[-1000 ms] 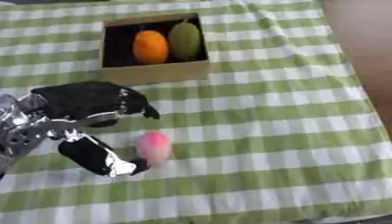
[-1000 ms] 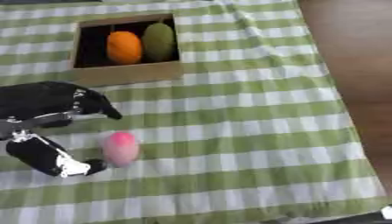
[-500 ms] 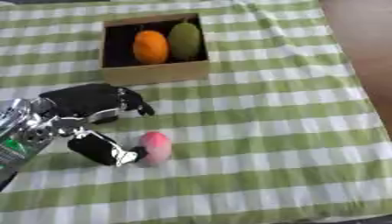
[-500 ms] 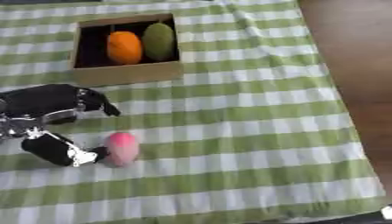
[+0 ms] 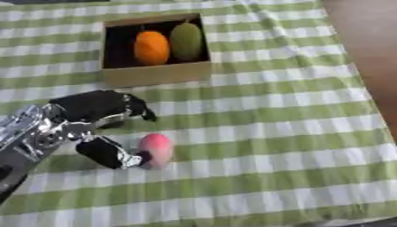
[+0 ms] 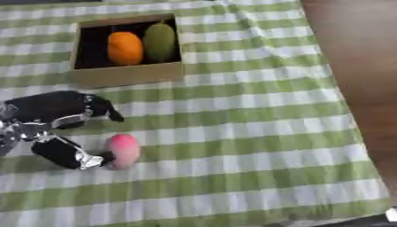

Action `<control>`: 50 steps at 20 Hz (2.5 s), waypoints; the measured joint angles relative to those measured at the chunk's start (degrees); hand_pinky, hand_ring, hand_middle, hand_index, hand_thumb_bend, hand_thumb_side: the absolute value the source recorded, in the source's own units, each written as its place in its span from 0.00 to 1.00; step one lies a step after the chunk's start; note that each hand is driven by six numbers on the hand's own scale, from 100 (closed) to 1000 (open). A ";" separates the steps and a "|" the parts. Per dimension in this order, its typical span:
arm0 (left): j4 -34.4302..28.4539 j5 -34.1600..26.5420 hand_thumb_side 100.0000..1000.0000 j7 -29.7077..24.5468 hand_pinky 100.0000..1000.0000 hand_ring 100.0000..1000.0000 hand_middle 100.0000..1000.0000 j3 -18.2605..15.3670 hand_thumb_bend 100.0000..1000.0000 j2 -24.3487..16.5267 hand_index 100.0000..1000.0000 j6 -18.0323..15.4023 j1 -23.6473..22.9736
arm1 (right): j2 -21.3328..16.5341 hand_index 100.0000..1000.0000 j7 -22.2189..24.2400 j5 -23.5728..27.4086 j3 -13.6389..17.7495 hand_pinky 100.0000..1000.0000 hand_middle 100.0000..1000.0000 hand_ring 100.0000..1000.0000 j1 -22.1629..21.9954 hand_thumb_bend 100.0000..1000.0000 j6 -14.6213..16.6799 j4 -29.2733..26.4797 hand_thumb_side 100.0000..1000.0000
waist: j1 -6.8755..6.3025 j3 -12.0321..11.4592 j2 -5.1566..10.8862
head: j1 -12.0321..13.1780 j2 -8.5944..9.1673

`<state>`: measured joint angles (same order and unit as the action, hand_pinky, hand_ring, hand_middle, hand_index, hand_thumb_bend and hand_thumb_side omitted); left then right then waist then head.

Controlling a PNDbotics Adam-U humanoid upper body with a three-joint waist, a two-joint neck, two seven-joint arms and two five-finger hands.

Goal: Pick up objects on the table and place them in the box.

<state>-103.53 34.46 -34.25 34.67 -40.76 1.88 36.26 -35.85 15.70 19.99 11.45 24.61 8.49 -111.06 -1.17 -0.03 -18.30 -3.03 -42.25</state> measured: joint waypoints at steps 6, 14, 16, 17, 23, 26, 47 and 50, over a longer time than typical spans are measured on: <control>-0.49 -0.14 0.45 -0.87 0.82 0.79 0.70 0.04 0.31 0.00 0.84 -0.81 0.00 | 0.34 0.96 0.37 -0.18 0.15 1.00 0.59 0.98 -0.38 0.00 -0.35 0.16 0.47 | 0.00 0.00 0.00 | 0.00 0.00; 3.99 4.48 0.36 0.44 0.82 0.79 0.68 1.69 0.30 2.21 0.83 -2.26 0.53 | 0.80 0.96 0.83 -0.18 0.16 1.00 0.59 0.98 -0.41 0.00 -0.49 0.16 0.47 | 0.00 0.30 0.00 | 0.35 0.00; 5.50 5.57 0.29 1.21 0.80 0.77 0.65 1.96 0.20 2.94 0.82 -2.78 0.54 | 0.81 0.96 0.91 -0.18 0.16 1.00 0.59 0.98 -0.43 0.00 -0.47 0.16 0.47 | 0.00 0.32 0.00 | 0.40 0.00; 5.99 5.90 0.28 1.68 0.78 0.75 0.62 2.02 0.16 3.22 0.80 -2.94 0.58 | 0.82 0.96 0.93 -0.18 0.16 1.00 0.59 0.98 -0.43 0.00 -0.48 0.16 0.47 | 0.00 0.32 0.00 | 0.40 0.00; 6.47 3.52 0.12 6.44 0.58 0.53 0.40 1.96 0.00 4.05 0.61 -1.69 0.47 | 0.88 0.96 1.17 -0.20 0.34 1.00 0.59 0.98 -0.65 0.00 -0.71 0.20 0.47 | 0.00 0.34 0.00 | 0.41 0.01; 4.05 -0.72 0.18 10.29 0.52 0.49 0.40 1.61 0.00 3.87 0.60 0.26 -0.11 | 0.89 0.96 1.17 -0.23 0.57 1.00 0.59 0.98 -0.96 0.00 -0.72 0.37 0.48 | 0.00 0.32 0.00 | 0.39 0.01; -8.65 -19.93 0.24 9.02 0.56 0.54 0.47 -12.66 0.00 -5.48 0.64 6.81 10.04 | 0.85 0.96 1.27 -0.67 0.78 1.00 0.59 0.98 -1.88 0.00 -0.51 0.86 0.48 | 0.00 -0.83 0.21 | -1.33 0.01; -2.75 -18.19 0.24 9.42 0.57 0.54 0.48 -13.35 0.00 -2.74 0.64 7.50 14.32 | 0.85 0.96 1.48 -0.67 0.53 1.00 0.59 0.98 -1.82 0.00 -0.40 0.85 0.48 | 0.00 -0.61 0.21 | -1.29 0.00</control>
<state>-106.28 16.27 -24.83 21.32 -43.50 9.38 50.58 -35.01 17.18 19.32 11.97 22.79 8.10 -110.21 -1.17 -0.64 -18.08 -4.32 -42.25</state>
